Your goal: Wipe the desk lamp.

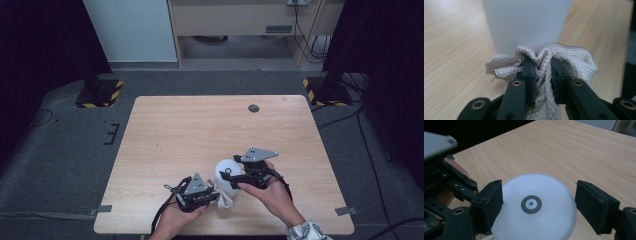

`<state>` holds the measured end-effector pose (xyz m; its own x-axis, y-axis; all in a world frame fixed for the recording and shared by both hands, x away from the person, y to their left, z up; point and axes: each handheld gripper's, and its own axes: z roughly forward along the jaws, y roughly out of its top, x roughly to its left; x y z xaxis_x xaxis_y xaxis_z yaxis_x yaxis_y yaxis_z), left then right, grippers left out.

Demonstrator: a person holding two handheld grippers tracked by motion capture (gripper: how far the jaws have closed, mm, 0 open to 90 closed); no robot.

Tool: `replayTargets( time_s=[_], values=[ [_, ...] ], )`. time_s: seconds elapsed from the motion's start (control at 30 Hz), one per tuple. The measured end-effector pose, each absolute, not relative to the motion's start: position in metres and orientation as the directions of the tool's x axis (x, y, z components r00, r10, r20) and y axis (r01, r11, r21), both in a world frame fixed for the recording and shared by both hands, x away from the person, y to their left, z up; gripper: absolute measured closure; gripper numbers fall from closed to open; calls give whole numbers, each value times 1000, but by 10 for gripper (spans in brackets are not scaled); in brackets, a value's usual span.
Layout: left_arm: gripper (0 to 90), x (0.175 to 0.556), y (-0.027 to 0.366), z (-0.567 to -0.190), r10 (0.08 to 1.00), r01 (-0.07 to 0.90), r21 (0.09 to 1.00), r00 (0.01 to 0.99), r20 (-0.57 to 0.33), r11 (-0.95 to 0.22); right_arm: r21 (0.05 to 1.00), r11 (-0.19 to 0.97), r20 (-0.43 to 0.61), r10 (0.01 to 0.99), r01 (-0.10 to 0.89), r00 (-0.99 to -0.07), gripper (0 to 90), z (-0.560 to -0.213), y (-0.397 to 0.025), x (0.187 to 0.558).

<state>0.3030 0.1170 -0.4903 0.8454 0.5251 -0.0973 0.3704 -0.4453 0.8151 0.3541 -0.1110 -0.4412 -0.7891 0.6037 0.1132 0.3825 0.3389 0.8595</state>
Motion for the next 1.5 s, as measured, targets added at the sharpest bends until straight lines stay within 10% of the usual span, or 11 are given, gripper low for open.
replayTargets(
  time_s=[0.33, 0.6, 1.5],
  values=[
    [751, 300, 108, -489, 499, 358, 819, 860, -103, -448, 861, 346, 97, 607, 373, -789, 222, -440, -110, 353],
    [751, 308, 142, -475, 573, 376, 855, 811, -117, -357, 845, 405, 50, 591, 350, -805, 51, -445, -105, 347],
    [755, 347, 140, -480, 622, 398, 846, 776, -104, -354, 841, 453, 11, 533, 297, -846, 94, -455, -104, 331]
  ],
)
